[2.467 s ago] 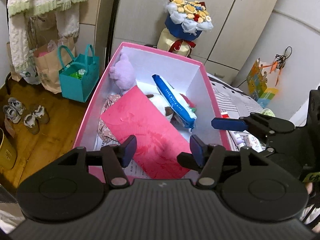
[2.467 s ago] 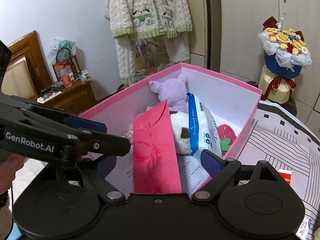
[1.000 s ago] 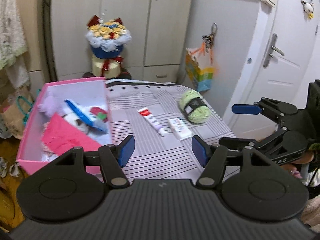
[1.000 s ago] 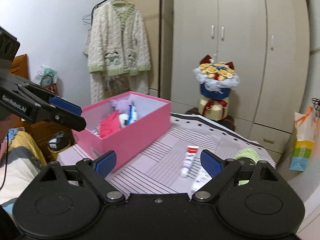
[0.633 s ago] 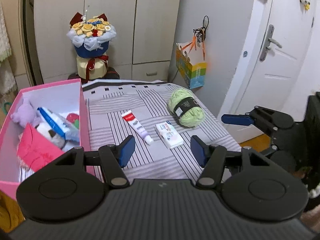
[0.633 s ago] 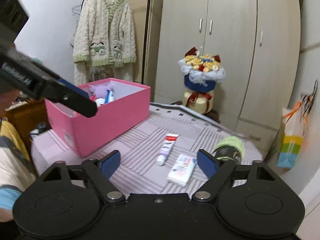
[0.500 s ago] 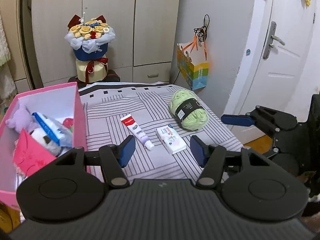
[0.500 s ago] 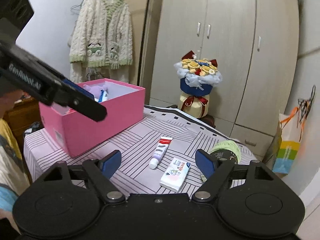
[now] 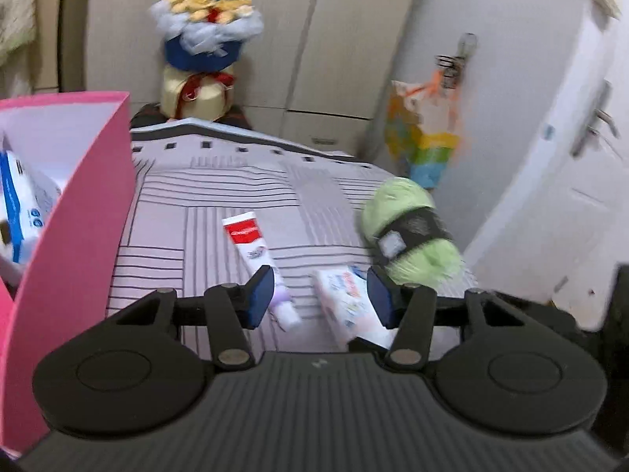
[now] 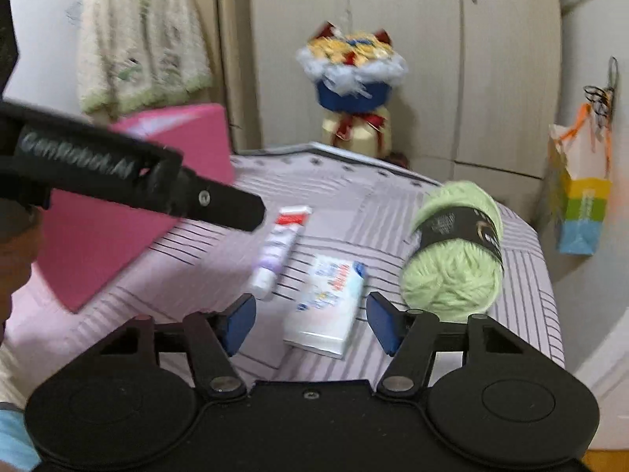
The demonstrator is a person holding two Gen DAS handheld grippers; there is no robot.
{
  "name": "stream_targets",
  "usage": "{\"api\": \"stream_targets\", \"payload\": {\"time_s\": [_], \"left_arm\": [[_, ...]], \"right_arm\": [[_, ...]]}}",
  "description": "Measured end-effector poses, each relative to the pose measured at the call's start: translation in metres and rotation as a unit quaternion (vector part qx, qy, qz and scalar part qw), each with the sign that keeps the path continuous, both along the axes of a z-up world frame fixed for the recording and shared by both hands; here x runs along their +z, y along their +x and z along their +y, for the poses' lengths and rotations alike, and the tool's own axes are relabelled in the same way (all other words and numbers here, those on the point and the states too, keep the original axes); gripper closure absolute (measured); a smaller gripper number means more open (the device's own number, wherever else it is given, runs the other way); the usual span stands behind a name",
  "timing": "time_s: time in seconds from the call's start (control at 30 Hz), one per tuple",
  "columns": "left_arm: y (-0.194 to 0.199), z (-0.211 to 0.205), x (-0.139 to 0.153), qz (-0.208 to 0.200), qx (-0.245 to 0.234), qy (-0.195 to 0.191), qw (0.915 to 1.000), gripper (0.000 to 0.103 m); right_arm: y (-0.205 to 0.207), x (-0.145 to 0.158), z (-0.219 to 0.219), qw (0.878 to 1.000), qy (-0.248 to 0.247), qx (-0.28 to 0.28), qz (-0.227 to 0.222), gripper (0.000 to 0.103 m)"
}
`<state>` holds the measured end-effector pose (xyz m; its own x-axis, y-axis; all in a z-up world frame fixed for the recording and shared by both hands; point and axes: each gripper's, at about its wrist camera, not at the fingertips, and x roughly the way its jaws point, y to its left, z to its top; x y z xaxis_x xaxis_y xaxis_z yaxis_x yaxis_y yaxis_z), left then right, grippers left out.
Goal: Organize soft objects
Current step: 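Close the left tool on the Colgate toothpaste while the right tool grasps the white tissue pack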
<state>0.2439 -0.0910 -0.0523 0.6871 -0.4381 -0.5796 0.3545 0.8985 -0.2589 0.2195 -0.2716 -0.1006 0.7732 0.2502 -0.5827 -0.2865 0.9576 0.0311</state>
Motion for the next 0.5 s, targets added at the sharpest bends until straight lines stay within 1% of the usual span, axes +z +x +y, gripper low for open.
{"api": "stream_targets", "payload": {"time_s": [0.13, 0.2, 0.23, 0.27, 0.3, 0.33, 0.37, 0.4, 0.43, 0.5], "left_arm": [[0.022, -0.003, -0.017, 0.006, 0.027, 0.004, 0.9996, 0.055], [0.034, -0.006, -0.026, 0.022, 0.037, 0.007, 0.9990, 0.056], [0.039, -0.008, -0.030, 0.028, 0.035, 0.004, 0.9990, 0.057], [0.045, -0.010, -0.035, 0.039, 0.021, -0.003, 0.9990, 0.059], [0.049, -0.010, -0.039, 0.053, 0.014, -0.008, 0.9985, 0.060], [0.051, -0.012, -0.042, 0.059, 0.020, -0.008, 0.9981, 0.061], [0.049, -0.013, -0.043, 0.046, 0.025, 0.003, 0.9986, 0.061], [0.048, -0.015, -0.043, 0.036, 0.027, 0.015, 0.9989, 0.062], [0.048, -0.017, -0.044, 0.028, 0.030, 0.027, 0.9988, 0.064], [0.051, -0.017, -0.047, 0.030, 0.038, 0.037, 0.9981, 0.064]], "right_arm": [[0.008, -0.009, 0.001, 1.000, 0.022, 0.003, 0.009, 0.038], [0.014, -0.013, 0.001, 1.000, 0.023, -0.008, 0.015, 0.038], [0.016, -0.015, 0.001, 1.000, 0.021, -0.012, 0.018, 0.038], [0.018, -0.016, 0.001, 0.999, 0.020, -0.016, 0.022, 0.038], [0.022, -0.017, -0.001, 0.999, 0.021, -0.016, 0.023, 0.044], [0.022, -0.018, -0.003, 0.999, 0.024, -0.017, 0.027, 0.048], [0.022, -0.019, -0.007, 0.999, 0.034, -0.019, 0.032, 0.053], [0.023, -0.019, -0.011, 0.998, 0.048, -0.024, 0.036, 0.055], [0.023, -0.019, -0.014, 0.997, 0.056, -0.030, 0.038, 0.056], [0.023, -0.019, -0.017, 0.996, 0.063, -0.039, 0.043, 0.057]]}}
